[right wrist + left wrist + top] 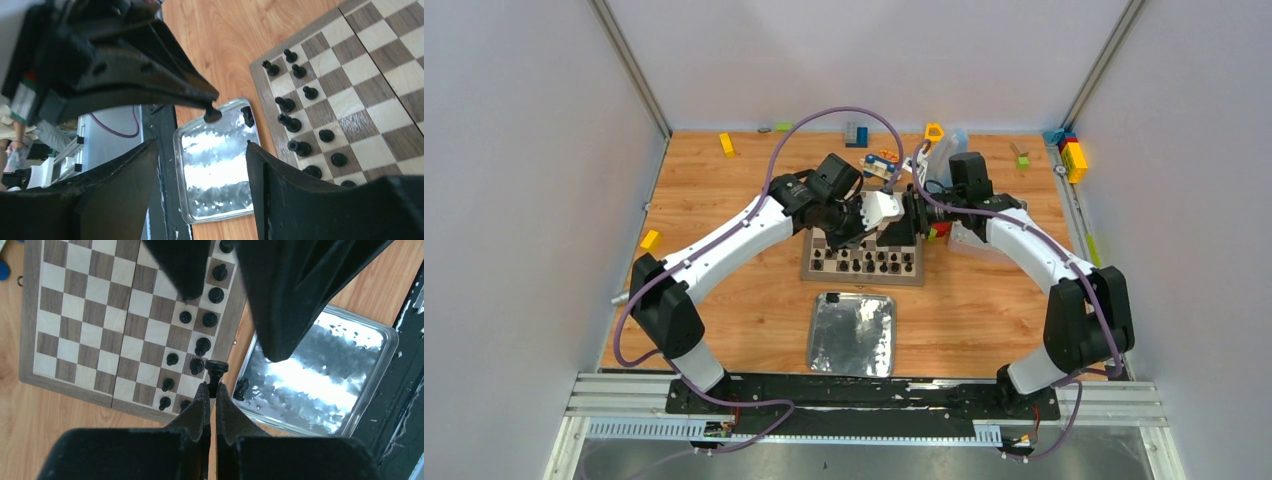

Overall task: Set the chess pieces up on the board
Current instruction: Pick up the chess piece from the storage box.

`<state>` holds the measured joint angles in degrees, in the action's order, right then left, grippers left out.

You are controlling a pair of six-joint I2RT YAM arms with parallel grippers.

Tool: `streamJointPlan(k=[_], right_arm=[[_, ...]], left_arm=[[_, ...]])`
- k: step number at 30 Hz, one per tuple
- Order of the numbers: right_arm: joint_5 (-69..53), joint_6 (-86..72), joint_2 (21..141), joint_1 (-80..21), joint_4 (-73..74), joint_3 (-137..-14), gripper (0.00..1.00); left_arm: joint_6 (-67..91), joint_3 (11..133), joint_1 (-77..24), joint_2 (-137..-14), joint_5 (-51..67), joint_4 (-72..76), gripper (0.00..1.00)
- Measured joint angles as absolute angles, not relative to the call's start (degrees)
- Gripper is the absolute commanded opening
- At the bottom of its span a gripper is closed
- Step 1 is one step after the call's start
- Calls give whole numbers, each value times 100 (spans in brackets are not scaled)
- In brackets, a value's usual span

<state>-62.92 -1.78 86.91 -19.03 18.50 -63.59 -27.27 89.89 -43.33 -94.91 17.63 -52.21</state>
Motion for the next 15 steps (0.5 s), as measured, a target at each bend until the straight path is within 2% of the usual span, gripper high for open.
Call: streamJointPlan(k=[5, 15], right_arm=[[-6584, -657, 8971, -1903, 1535, -6657, 66], [-6890, -1048, 9581, -1981, 1385, -6713, 54]], left_arm=[[-2561, 8868, -4421, -9408, 1671, -4906, 0], [-2405, 8766, -4460, -9207, 1549, -4545, 0]])
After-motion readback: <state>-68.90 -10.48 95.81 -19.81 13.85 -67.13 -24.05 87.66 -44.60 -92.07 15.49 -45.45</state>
